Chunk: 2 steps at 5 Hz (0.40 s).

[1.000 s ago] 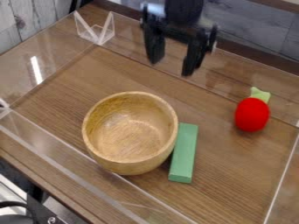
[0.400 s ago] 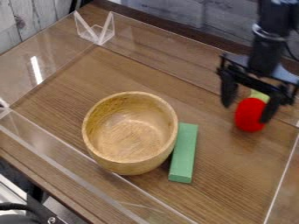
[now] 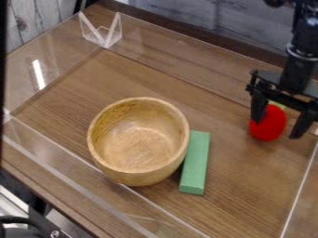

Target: Move the red fruit to the right

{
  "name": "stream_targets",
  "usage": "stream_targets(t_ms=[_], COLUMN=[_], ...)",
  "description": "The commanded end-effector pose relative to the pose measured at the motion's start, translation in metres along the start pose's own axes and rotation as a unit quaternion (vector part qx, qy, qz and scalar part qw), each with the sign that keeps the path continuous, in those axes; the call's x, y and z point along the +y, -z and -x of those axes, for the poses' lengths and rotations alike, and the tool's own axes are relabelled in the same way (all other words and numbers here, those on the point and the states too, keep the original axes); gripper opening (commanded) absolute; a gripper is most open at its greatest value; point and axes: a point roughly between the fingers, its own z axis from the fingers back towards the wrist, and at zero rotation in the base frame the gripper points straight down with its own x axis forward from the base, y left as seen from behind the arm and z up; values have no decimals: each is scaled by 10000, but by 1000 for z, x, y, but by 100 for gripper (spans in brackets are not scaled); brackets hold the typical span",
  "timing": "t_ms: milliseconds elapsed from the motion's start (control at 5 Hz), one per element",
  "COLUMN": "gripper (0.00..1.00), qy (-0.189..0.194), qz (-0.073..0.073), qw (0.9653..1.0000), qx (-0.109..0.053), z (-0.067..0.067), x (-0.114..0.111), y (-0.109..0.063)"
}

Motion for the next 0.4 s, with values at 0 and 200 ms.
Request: stream_targets(t_ms=[0, 200], gripper=[100, 100], qy=[-121, -281], qz=[48, 10], qw=[9991, 9986], qx=[-400, -441], z=[-10, -9], x=[1, 8], y=[-19, -19])
